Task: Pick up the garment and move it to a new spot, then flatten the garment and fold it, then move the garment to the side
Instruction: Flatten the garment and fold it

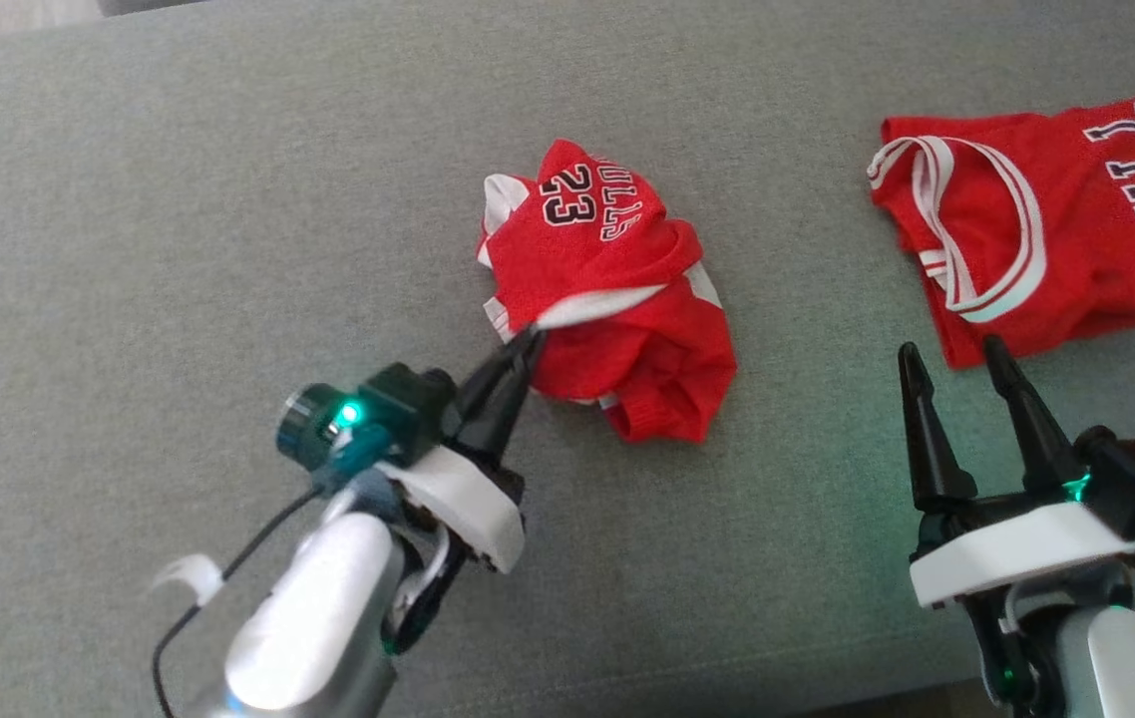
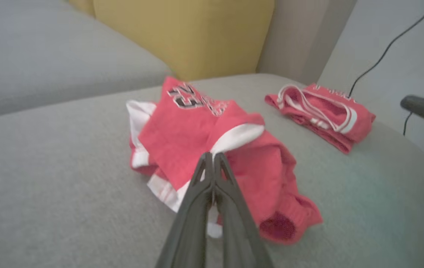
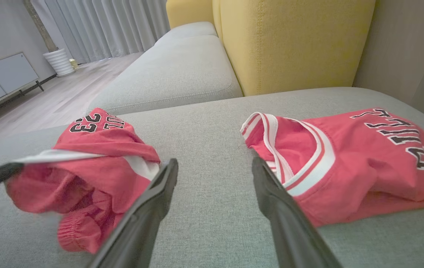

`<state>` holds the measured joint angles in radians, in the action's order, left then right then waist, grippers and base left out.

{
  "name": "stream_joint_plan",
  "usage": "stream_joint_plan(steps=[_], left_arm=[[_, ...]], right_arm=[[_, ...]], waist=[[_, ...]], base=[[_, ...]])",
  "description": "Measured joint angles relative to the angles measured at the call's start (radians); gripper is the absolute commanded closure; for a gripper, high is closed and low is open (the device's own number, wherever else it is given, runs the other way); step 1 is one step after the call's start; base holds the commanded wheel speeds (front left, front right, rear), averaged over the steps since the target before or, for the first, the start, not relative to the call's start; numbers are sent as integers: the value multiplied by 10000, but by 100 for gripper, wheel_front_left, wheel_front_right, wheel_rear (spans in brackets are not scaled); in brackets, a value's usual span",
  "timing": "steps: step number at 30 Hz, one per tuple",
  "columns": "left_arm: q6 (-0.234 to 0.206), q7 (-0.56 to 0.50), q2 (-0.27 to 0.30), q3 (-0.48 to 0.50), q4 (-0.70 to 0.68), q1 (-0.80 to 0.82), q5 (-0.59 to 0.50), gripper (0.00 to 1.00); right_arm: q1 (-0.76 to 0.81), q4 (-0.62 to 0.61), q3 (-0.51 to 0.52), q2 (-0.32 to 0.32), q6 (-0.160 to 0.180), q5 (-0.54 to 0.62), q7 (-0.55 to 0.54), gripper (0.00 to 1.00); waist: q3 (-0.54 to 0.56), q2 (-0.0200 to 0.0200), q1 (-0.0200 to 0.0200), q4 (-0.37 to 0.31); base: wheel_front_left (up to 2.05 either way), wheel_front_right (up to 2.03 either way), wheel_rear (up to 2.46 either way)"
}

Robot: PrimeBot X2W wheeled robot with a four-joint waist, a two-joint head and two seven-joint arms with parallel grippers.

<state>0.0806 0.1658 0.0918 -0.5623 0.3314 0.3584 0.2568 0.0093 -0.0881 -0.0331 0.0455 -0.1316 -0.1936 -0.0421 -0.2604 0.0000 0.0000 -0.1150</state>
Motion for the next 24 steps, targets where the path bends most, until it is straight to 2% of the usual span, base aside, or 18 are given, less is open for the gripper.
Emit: stream_joint_plan(steps=[3,7,13,18,24], left_arm=[[-278,316,180,301,-761,-1,-4,100],[-731,464,734,792,-1992,-159,-65,100],[-1407,8,1501,1415,-3331,-1568,-69,100],[-1875,-326,1885,2057,-3020,-2742,349,100],[-1862,-59,1873,2389,-1429,-2908,884,100]], right_arm=[[2,44,33,0,0,-33,42,0],[2,48,90,0,0,-92,42,0],[4,44,221,0,0,-107,38,0],[2,38,192,0,0,-174,-21,0],[-9,48,163,0,0,-174,-35,0]], waist=[[56,0,0,151],[118,0,0,389],[138,0,0,732],[50,0,0,811],[-72,0,0,813]], base=[[0,0,0],[0,0,0],[0,0,0],[0,0,0],[0,0,0]])
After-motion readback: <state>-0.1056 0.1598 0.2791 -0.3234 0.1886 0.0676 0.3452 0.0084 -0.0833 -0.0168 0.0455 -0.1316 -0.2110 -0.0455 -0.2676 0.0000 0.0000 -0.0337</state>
